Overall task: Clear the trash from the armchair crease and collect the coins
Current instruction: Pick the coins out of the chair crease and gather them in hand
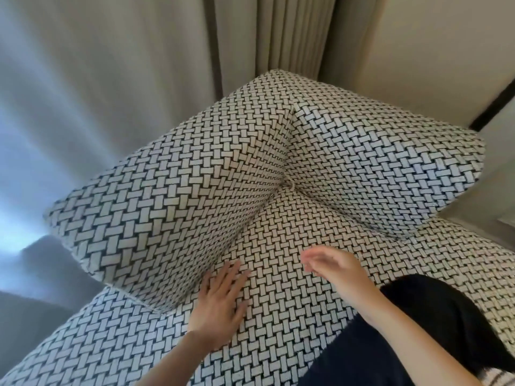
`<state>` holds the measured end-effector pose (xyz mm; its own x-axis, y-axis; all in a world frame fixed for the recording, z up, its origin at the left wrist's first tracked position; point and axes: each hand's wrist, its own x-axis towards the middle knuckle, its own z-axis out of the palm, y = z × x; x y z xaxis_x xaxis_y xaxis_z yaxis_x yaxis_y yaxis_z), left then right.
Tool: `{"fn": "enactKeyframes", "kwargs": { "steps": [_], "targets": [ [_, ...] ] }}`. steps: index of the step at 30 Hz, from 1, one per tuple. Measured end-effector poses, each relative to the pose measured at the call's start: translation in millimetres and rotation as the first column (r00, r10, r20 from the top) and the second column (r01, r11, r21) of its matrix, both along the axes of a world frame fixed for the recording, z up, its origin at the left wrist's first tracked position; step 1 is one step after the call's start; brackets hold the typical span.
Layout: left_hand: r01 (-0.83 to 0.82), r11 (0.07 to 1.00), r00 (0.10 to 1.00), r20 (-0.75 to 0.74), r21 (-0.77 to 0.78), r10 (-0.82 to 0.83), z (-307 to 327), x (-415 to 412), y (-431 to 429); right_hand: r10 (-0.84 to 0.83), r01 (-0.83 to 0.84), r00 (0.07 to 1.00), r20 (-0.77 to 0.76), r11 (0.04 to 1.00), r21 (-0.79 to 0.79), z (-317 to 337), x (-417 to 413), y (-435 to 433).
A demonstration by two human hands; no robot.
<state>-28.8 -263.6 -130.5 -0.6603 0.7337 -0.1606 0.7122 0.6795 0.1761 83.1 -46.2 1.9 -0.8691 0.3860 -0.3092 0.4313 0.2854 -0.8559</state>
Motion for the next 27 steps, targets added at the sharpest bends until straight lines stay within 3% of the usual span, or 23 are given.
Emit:
{"fn": "enactKeyframes", "kwargs": {
  "steps": [9,13,21,27],
  "targets": [
    [0.005,0.998,0.999,0.048,0.059,-0.008,-15,-9,0,0.242,-0.302,0.932,0.269,0.930,0.210,-64,-66,-14],
    [-0.015,0.997,0.998,0.057,0.079,0.011,-15,-9,-1,0.315,-0.405,0.897,0.312,0.868,0.287,-80,-89,-20],
    [-0.001,0.999,0.999,-0.037,0.052,0.003,-11,-7,0,0.448,-0.602,0.797,0.406,0.652,0.461,-89,-127,-28],
    [-0.003,0.995,1.000,0.017,0.100,0.001,-12,-6,-1,0.456,-0.672,0.740,0.494,0.491,0.554,-89,-147,-39]
  ]
}}
